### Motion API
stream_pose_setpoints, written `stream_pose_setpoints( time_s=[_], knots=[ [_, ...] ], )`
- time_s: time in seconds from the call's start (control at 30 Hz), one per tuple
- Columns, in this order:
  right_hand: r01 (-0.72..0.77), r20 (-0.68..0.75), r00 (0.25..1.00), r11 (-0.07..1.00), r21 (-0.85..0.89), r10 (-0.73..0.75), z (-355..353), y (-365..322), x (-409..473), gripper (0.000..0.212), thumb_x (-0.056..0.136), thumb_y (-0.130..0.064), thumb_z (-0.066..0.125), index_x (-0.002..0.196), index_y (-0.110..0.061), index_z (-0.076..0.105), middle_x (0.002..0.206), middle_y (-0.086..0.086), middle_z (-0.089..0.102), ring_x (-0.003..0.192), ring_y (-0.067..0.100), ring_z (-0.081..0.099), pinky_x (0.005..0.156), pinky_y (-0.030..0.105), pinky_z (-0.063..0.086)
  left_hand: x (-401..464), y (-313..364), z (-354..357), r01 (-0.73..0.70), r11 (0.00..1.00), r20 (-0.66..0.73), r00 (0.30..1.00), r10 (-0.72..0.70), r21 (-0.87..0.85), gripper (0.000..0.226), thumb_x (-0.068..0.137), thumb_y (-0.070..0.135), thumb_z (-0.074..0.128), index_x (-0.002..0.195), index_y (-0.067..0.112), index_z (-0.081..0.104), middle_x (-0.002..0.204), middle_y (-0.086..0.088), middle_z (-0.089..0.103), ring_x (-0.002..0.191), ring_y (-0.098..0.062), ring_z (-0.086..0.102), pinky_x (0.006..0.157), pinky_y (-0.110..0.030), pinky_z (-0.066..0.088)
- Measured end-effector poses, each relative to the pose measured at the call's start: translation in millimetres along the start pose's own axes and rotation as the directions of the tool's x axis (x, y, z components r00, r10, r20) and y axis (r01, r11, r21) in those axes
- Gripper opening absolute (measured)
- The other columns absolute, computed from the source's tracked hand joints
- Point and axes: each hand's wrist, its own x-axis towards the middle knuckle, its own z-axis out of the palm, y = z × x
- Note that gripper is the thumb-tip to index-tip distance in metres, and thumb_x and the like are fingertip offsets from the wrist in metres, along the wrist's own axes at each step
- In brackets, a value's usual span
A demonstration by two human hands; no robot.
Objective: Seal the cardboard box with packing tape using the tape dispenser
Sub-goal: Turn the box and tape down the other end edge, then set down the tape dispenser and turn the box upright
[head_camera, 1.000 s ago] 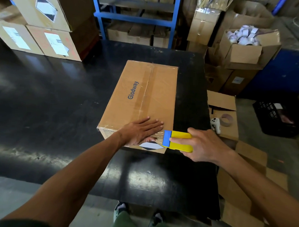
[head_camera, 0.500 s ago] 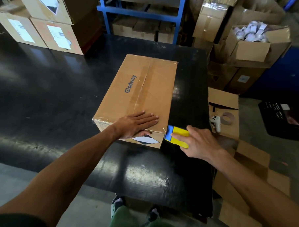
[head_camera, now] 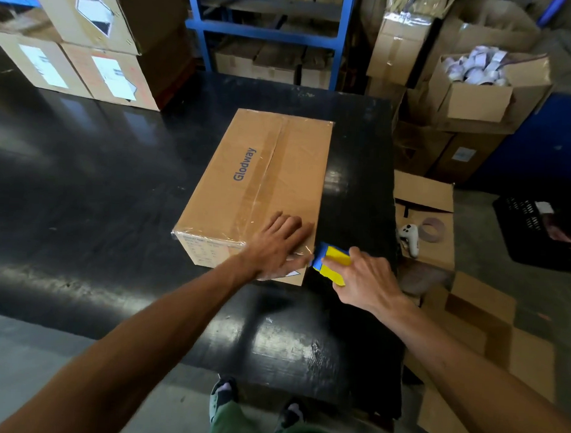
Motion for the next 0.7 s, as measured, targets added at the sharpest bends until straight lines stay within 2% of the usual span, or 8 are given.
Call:
stream_pose_setpoints(
  time_s=[0.1,0.17,0.3,0.37,0.47,0.57,0.63,0.7],
  knots=[
    [-0.158,0.025,0.987,0.972,0.176,0.156,1.6,12.5,1.2,0.054,0.080,-0.054,0.061,0.133,-0.053,0.049,0.100,0.007,0.059,0.089,0.032,0.065,0.069,0.036,0.046,18.8,32.1,5.3,0.390,0.921,0.070,0.918,-0.389,0.002,0.091,0.091,0.071,0.019,0.155,0.008,0.032,0.156,-0.025,0.034,0.147,-0.039,0.028,0.123,-0.055,0.009],
    [-0.319,0.107,0.948,0.877,0.360,0.301,7.7,20.2,-0.9,0.054,0.077,-0.056,0.063,0.129,-0.058,0.051,0.104,0.005,0.065,0.097,0.030,0.065,0.077,0.036,0.049,24.6,35.0,6.8,0.473,0.880,0.169,0.865,-0.473,0.043,0.096,0.087,0.071,0.010,0.159,0.009,0.018,0.165,-0.024,0.011,0.154,-0.038,0.007,0.123,-0.056,0.000],
    [-0.513,0.318,0.846,0.489,0.706,0.429,18.9,29.6,-7.0,0.049,0.068,-0.053,0.069,0.117,-0.052,0.064,0.100,-0.012,0.073,0.091,0.012,0.065,0.082,0.025,0.050,28.1,35.1,5.3,0.463,0.884,0.237,0.853,-0.465,0.067,0.089,0.091,0.067,0.013,0.161,0.012,0.003,0.167,-0.021,-0.005,0.154,-0.036,-0.008,0.122,-0.059,-0.004],
    [-0.562,0.416,0.797,0.286,0.776,0.438,24.6,31.3,-10.6,0.043,0.072,-0.047,0.073,0.114,-0.050,0.067,0.097,-0.015,0.072,0.093,0.009,0.063,0.080,0.022,0.045,26.3,37.1,6.5,0.410,0.907,0.212,0.882,-0.421,0.093,0.086,0.091,0.066,0.008,0.161,0.017,0.006,0.167,-0.019,0.000,0.154,-0.036,-0.002,0.121,-0.063,0.000],
    [-0.564,0.483,0.772,0.094,0.820,0.413,40.5,27.0,-15.9,0.037,0.081,-0.038,0.071,0.117,-0.042,0.066,0.091,-0.006,0.074,0.085,0.009,0.069,0.071,0.021,0.045,22.5,35.1,8.0,0.349,0.929,0.185,0.911,-0.368,0.125,0.087,0.088,0.068,0.007,0.161,0.021,0.012,0.168,-0.015,0.006,0.155,-0.034,0.004,0.119,-0.066,0.004],
    [-0.554,0.509,0.768,0.004,0.833,0.390,68.1,19.1,-21.4,0.038,0.087,-0.040,0.066,0.124,-0.036,0.059,0.101,-0.002,0.072,0.083,0.007,0.070,0.077,0.025,0.052,23.2,30.6,8.1,0.330,0.936,0.223,0.910,-0.350,0.122,0.092,0.084,0.072,0.009,0.161,0.021,0.007,0.169,-0.014,0.001,0.155,-0.033,0.000,0.119,-0.066,0.002],
    [-0.564,0.523,0.757,-0.012,0.826,0.392,88.2,16.2,-25.7,0.043,0.086,-0.050,0.062,0.127,-0.042,0.057,0.115,-0.003,0.069,0.098,0.011,0.067,0.094,0.036,0.051,24.3,29.8,8.5,0.326,0.937,0.229,0.909,-0.347,0.126,0.092,0.085,0.072,0.009,0.161,0.021,0.006,0.169,-0.014,-0.001,0.155,-0.033,-0.001,0.118,-0.067,0.002],
    [-0.557,0.508,0.752,-0.008,0.831,0.419,95.1,12.4,-29.0,0.040,0.093,-0.045,0.058,0.132,-0.040,0.055,0.127,-0.007,0.062,0.112,0.011,0.058,0.101,0.033,0.043,24.5,30.1,8.0,0.326,0.936,0.235,0.907,-0.350,0.137,0.091,0.086,0.071,0.007,0.162,0.021,0.005,0.169,-0.014,-0.001,0.155,-0.034,-0.002,0.118,-0.067,0.003]
  ],
)
